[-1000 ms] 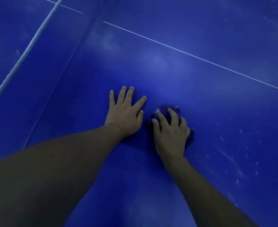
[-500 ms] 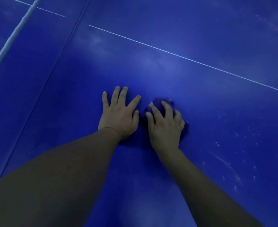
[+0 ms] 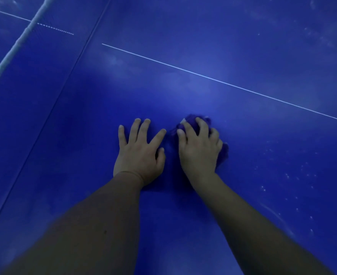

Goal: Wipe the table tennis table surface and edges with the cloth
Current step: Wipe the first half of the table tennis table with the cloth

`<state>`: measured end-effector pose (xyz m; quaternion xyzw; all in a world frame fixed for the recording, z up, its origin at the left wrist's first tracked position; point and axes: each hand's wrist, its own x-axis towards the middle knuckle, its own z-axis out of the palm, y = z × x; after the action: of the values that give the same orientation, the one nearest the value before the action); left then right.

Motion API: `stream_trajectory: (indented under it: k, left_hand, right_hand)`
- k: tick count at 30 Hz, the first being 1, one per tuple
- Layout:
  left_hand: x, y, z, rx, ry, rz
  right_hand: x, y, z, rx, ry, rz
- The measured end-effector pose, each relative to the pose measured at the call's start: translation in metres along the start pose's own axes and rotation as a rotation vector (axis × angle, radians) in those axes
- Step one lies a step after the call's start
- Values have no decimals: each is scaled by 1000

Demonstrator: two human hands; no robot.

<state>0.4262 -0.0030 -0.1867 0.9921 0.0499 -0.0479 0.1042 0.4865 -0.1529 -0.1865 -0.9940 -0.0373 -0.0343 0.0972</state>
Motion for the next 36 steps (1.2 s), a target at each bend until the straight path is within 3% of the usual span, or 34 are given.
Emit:
stream_trajectory:
  k: [4,8,12,15,19,22,25,28,32,36]
  left_hand:
    - [-1,0,-1,-17,0,-3]
    - [1,-1,0,-37,7,2]
    - [2,-2,1,-27,0,2]
    - [1,-1,0,-22,-7,4]
    - [1,-1,0,-20,-4,3]
    - [1,-1,2,-14,0,8]
    - [2,0,1,-16,-7,9]
    - [2,-1,-3,-28,-32,20]
    - [5,-7,-9,-79,-83,5]
    - [13,8,-14,-152,-80,-90]
  right_hand:
    - [46,-10,4,-37,2,-89]
    - [57,12,-1,-69,0,92]
    - [15,13,-6,11,51,200]
    - [10,-7,0,11,55,87]
    - [86,-22,8,-61,-7,-29]
    - [122,4,4,-42,20,123]
    - [87,18,2,-22,110,227]
    - [65,-2,5,-33,61,127]
    - [111,-8,3,-62,-45,-7]
    - [116,22,-3,-32,-19,197]
